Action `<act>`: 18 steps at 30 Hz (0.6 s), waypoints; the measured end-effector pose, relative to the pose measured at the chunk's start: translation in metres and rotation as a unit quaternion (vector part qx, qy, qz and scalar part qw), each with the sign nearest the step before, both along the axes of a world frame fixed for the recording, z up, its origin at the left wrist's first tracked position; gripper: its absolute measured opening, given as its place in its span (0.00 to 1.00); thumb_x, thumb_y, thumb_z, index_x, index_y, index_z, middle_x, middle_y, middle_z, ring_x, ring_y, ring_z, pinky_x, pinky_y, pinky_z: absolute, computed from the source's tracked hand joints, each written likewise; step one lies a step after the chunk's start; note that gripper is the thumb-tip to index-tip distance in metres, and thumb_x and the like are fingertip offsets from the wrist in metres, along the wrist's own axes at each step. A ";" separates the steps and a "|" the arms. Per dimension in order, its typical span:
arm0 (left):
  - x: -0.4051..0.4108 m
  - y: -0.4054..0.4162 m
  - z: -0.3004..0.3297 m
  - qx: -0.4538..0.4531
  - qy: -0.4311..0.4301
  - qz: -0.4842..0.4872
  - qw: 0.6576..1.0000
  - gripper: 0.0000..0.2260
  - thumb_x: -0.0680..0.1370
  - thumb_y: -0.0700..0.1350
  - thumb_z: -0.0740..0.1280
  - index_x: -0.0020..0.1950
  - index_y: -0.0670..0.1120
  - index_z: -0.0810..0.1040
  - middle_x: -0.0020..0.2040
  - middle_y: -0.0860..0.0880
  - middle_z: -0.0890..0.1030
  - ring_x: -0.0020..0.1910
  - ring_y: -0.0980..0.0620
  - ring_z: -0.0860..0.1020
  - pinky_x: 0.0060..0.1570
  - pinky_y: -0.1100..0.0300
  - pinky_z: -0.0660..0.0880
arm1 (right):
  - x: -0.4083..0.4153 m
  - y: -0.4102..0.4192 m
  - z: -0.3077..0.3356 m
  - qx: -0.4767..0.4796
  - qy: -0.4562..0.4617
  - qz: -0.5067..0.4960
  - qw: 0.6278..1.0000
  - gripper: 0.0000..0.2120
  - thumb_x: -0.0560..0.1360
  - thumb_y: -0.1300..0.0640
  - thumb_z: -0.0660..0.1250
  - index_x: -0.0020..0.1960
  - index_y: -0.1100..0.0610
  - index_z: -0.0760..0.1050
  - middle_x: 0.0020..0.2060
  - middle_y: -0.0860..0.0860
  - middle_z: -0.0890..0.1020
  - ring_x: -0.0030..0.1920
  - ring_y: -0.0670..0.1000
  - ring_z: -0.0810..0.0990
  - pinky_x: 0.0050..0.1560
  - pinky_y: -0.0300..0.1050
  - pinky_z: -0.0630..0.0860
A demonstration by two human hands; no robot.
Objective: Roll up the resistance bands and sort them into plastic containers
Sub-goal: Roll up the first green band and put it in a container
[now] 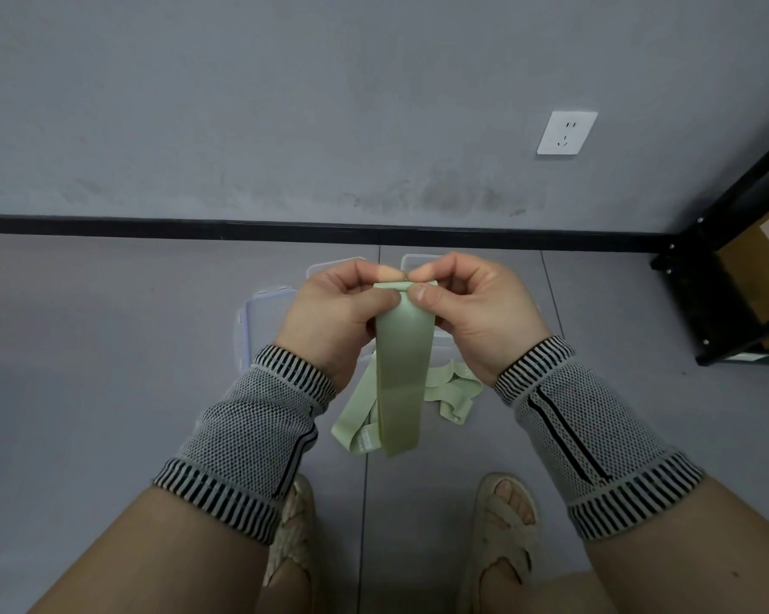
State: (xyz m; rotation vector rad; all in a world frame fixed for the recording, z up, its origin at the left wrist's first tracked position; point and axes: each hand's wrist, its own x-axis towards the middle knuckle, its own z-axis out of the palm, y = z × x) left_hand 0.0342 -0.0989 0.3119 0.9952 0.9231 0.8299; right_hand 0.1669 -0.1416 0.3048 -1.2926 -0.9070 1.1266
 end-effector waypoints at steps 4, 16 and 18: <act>0.001 0.001 0.000 -0.012 -0.006 0.000 1.000 0.10 0.74 0.28 0.63 0.40 0.42 0.77 0.41 0.43 0.81 0.38 0.48 0.80 0.44 0.53 0.77 | -0.002 0.000 0.002 0.002 0.003 -0.013 1.000 0.10 0.71 0.71 0.69 0.39 0.57 0.78 0.36 0.53 0.80 0.41 0.53 0.78 0.52 0.54 0.78; -0.001 0.002 0.003 -0.006 0.024 0.008 1.000 0.04 0.73 0.34 0.69 0.40 0.42 0.78 0.35 0.44 0.81 0.35 0.49 0.79 0.38 0.57 0.78 | -0.007 0.000 0.004 0.028 -0.089 -0.058 0.994 0.09 0.71 0.67 0.71 0.37 0.55 0.78 0.33 0.50 0.80 0.36 0.50 0.78 0.43 0.45 0.80; -0.002 0.002 0.001 0.011 0.040 0.021 0.999 0.05 0.73 0.34 0.69 0.40 0.42 0.78 0.37 0.43 0.82 0.36 0.47 0.80 0.40 0.55 0.77 | -0.009 0.000 0.004 0.031 -0.095 -0.055 0.994 0.09 0.71 0.67 0.71 0.37 0.55 0.78 0.32 0.49 0.80 0.36 0.49 0.77 0.41 0.43 0.79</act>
